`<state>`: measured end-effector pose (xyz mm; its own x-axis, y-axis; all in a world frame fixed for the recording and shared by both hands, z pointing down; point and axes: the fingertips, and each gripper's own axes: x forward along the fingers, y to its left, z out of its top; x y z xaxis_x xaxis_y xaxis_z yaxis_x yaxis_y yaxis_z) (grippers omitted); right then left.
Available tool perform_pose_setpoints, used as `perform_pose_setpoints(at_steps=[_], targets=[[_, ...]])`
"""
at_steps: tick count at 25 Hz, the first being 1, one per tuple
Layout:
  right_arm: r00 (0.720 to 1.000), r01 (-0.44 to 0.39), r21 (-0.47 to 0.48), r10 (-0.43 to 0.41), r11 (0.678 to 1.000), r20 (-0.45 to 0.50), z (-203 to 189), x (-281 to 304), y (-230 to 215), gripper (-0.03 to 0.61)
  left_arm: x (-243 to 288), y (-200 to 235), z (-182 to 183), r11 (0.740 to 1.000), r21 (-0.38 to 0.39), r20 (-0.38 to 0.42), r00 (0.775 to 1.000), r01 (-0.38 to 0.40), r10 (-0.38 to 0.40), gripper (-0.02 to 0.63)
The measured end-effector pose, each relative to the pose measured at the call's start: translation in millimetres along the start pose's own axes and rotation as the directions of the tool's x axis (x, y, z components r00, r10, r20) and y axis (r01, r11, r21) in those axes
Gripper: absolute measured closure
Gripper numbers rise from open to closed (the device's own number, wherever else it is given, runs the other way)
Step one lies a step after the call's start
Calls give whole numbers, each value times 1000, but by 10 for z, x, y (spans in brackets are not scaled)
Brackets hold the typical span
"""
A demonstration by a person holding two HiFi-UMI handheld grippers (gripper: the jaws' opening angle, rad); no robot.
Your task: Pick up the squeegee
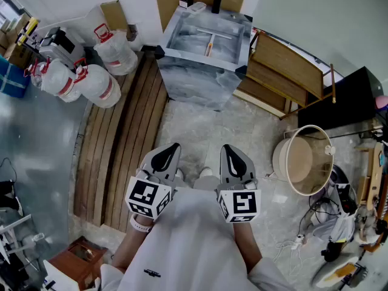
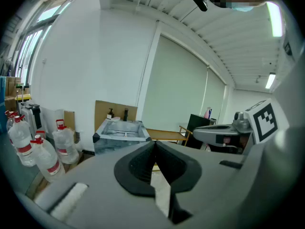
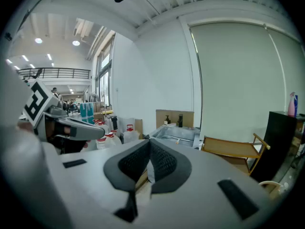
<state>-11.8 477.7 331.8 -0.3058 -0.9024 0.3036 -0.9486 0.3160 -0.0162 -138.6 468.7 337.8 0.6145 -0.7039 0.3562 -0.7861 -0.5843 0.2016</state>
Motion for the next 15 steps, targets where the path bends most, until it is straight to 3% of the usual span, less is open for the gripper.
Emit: perform_pose_setpoints(at_steps=[6, 15], targets=[[1000, -6, 26, 6, 1000, -12, 9, 68, -108, 572, 52, 27, -51, 998, -35, -19, 998, -58, 57, 609], [999, -39, 104, 39, 994, 3, -165, -29, -467, 572, 338, -268, -45, 998, -55, -33, 999, -40, 38, 609]])
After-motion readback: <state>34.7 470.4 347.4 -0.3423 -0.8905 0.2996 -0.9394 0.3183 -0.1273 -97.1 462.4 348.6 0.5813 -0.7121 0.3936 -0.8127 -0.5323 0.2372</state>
